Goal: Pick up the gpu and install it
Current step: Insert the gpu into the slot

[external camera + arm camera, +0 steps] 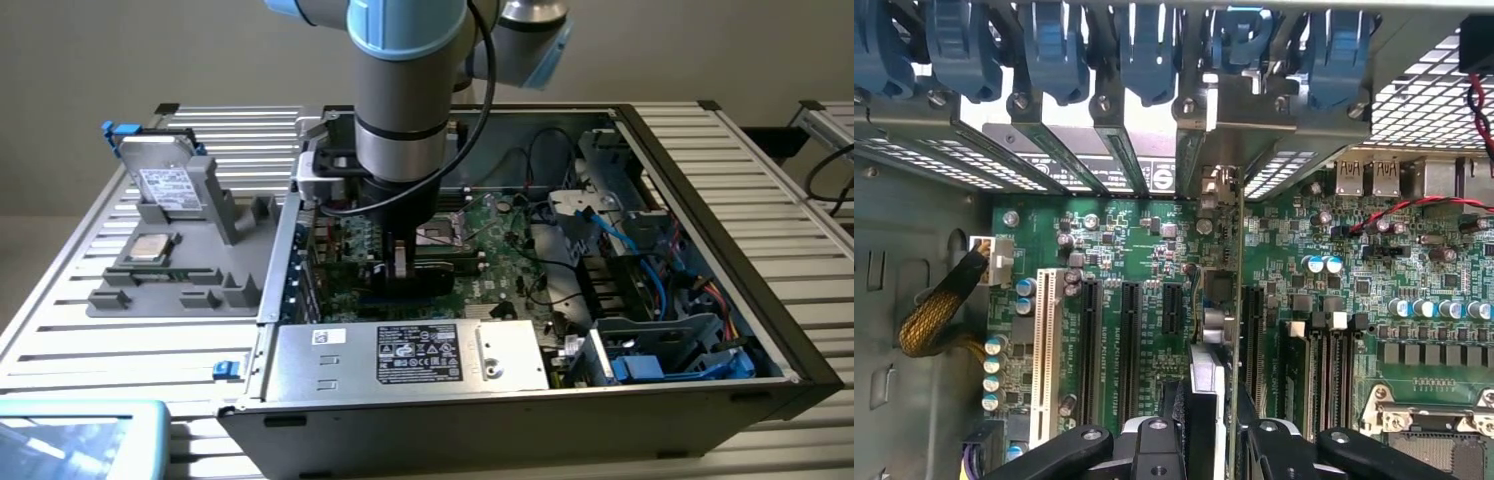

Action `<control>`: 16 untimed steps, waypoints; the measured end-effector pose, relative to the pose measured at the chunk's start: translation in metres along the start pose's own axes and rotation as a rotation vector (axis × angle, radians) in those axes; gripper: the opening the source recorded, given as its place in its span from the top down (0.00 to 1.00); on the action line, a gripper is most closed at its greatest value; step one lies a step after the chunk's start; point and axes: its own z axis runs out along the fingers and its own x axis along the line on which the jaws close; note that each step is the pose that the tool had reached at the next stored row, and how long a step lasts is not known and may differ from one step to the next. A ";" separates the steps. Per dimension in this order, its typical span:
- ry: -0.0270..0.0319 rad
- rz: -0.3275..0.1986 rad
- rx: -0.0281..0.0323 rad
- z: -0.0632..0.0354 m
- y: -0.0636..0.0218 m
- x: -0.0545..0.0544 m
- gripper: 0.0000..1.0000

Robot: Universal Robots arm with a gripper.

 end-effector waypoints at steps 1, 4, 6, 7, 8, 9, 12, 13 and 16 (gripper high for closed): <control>-0.0037 0.000 -0.0002 0.0000 0.0000 0.001 0.71; -0.0091 0.000 0.0009 0.0000 0.0001 0.001 0.71; -0.0106 0.000 0.0015 -0.0001 0.0001 0.001 0.71; -0.0118 0.000 0.0011 -0.0001 0.0001 0.001 0.71; -0.0124 0.000 0.0013 -0.0001 0.0001 0.001 0.71; -0.0124 0.000 0.0013 -0.0001 0.0001 0.001 0.71; -0.0132 -0.001 0.0015 0.0000 0.0000 0.002 0.71; -0.0134 -0.001 0.0010 0.0000 0.0001 0.002 0.71; -0.0139 -0.001 -0.0001 0.0000 0.0001 0.002 0.71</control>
